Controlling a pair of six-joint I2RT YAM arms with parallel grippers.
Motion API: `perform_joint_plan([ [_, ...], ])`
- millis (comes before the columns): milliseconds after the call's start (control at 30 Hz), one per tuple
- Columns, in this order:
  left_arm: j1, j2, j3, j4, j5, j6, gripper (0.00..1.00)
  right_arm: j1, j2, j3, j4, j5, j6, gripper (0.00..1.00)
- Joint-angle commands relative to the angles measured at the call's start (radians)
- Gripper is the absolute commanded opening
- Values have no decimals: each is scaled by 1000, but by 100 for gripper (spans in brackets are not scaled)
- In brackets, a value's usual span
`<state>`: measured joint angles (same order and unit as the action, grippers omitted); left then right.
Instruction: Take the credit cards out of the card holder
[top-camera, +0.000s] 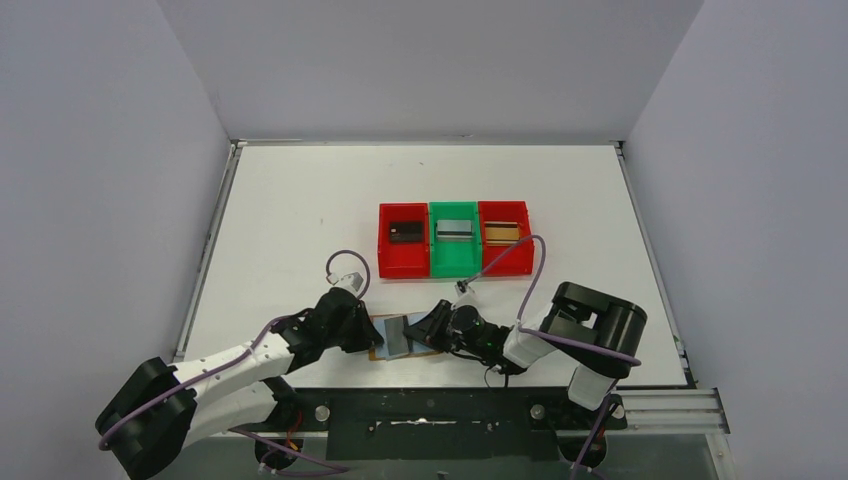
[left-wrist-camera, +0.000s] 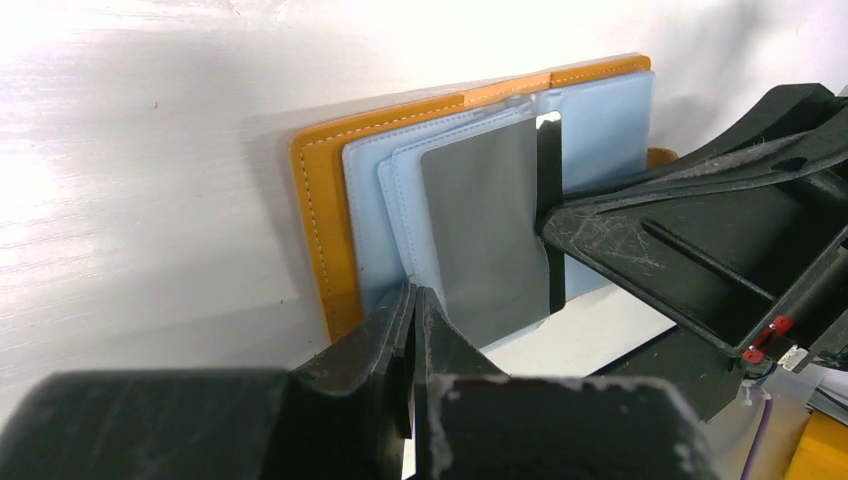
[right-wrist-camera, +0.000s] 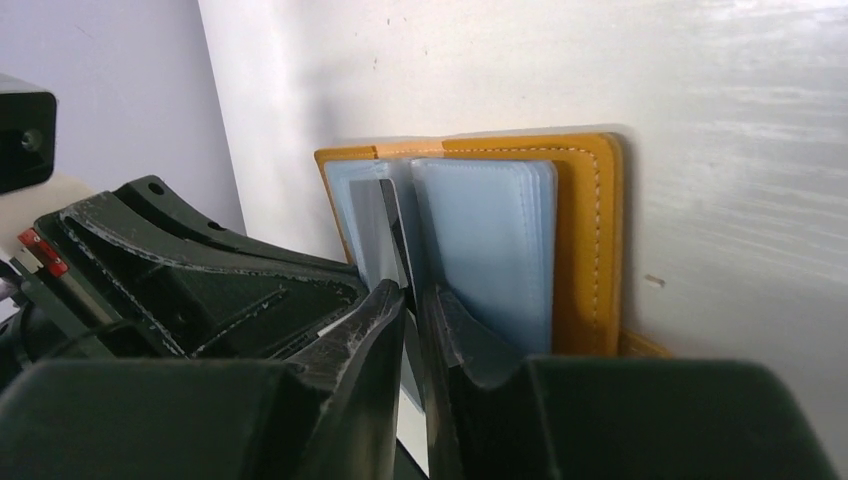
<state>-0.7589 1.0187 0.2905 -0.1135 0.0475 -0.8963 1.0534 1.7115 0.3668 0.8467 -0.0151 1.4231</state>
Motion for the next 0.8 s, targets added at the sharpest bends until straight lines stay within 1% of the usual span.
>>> perform_joint_plan([
  [0, -7, -11, -2, -11, -30, 19, 0, 6, -43, -41, 60, 9, -26, 12],
  [100, -6, -9, 4, -20, -36, 23, 0, 5, -48, -44, 73, 5, -28, 7],
  [133, -6, -10, 5, -23, -36, 23, 0, 6, -50, -42, 70, 3, -35, 6],
  [267, -6, -16, 10, -43, -49, 28, 0, 5, -68, -31, 16, 10, -46, 7],
  [400, -5, -33, 39, -139, -107, 25, 0, 7, -114, -36, -69, 40, -53, 7],
  [567, -4, -89, 67, -133, -84, 25, 0, 3, -153, -36, -137, 54, -85, 10],
  [700, -3, -59, 111, -137, -60, 49, 0, 8, -121, 17, -195, 34, -118, 10],
  [767, -3, -30, 139, -164, -72, 52, 11, 21, -113, 37, -233, 55, -117, 10],
])
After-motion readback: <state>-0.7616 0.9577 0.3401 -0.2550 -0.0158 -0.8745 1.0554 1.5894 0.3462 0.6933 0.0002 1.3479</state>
